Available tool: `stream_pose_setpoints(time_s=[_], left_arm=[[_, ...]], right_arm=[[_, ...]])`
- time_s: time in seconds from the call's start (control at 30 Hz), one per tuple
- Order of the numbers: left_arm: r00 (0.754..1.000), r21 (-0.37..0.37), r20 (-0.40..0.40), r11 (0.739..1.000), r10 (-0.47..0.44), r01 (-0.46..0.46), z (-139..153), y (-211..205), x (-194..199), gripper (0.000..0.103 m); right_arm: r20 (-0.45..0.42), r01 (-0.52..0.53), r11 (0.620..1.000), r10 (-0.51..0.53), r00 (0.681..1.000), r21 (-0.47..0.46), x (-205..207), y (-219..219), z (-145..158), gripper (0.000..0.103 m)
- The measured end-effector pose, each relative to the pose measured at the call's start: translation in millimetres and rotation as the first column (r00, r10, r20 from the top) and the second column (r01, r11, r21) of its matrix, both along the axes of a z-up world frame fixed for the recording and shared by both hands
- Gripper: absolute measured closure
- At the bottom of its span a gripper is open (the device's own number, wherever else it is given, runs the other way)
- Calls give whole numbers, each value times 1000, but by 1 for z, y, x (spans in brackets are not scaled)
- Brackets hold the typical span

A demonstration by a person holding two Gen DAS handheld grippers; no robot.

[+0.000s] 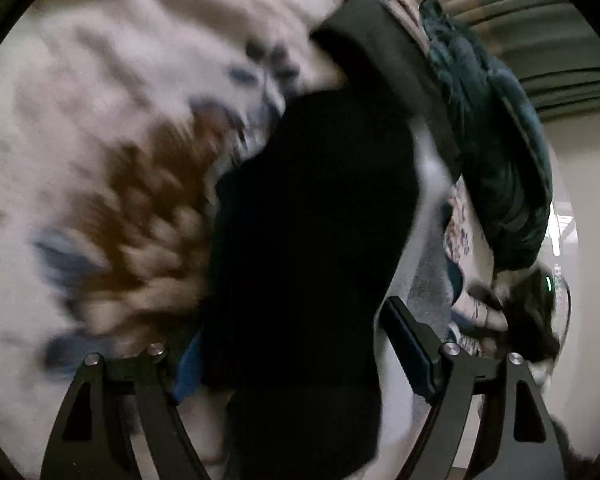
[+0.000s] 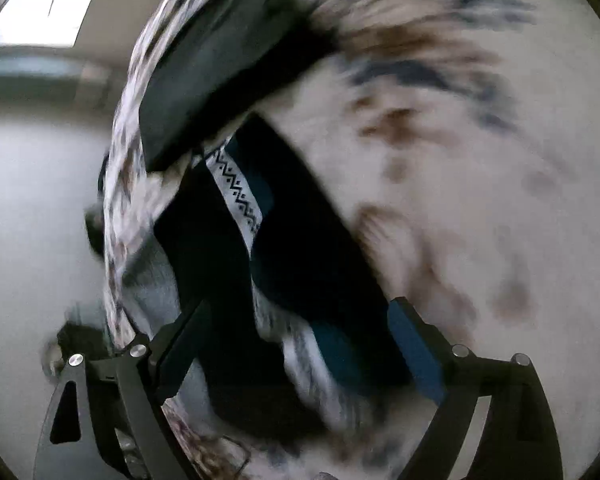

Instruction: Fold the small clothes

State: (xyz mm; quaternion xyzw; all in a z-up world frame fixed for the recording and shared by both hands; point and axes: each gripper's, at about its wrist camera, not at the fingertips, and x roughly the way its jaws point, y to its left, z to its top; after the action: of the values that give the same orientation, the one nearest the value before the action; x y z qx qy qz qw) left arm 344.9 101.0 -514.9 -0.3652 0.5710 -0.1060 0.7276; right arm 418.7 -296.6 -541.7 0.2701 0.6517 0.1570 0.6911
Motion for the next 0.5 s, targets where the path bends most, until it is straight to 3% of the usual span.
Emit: stream_pose_setpoints(time_s=[0.07, 0.1, 0.13, 0.17, 0.23, 0.37, 0.43, 0.47, 0.5], left_arm=[[999, -13, 17, 999, 36, -36, -6, -3, 2, 24], [998, -21, 48, 999, 50, -49, -4, -3, 3, 37], [996, -24, 75, 999, 42, -40, 2, -4, 3, 63], [995, -3, 98, 1000, 20, -20, 11, -5, 5, 66], [992, 1, 124, 1000, -10, 10, 23, -4, 9, 74], [989, 72, 119, 995, -84, 76, 42, 6, 35, 73], [982, 158, 77, 975, -170, 157, 41, 5, 52, 55], [978, 211, 49, 959, -202, 188, 40, 1, 55, 48], [973, 275, 20, 937, -231, 216, 41, -4, 56, 39]], right_arm=[[-34, -111, 993, 112, 993, 30, 34, 26, -18, 11], [-84, -161, 986, 164, 983, 49, 43, 37, -34, 11], [-102, -181, 982, 185, 978, 47, 46, 45, -41, 11], [-77, -187, 981, 190, 979, 46, 46, 48, -38, 13], [-71, -189, 978, 195, 978, 82, 39, 52, -34, 75], [-156, 11, 970, 28, 987, 244, -2, 43, -27, 77], [-171, 32, 966, 13, 985, 255, -25, 44, -17, 76], [-170, 26, 976, 11, 985, 215, -33, 43, -14, 74], [-167, 24, 989, 0, 986, 146, -38, 40, -13, 65]])
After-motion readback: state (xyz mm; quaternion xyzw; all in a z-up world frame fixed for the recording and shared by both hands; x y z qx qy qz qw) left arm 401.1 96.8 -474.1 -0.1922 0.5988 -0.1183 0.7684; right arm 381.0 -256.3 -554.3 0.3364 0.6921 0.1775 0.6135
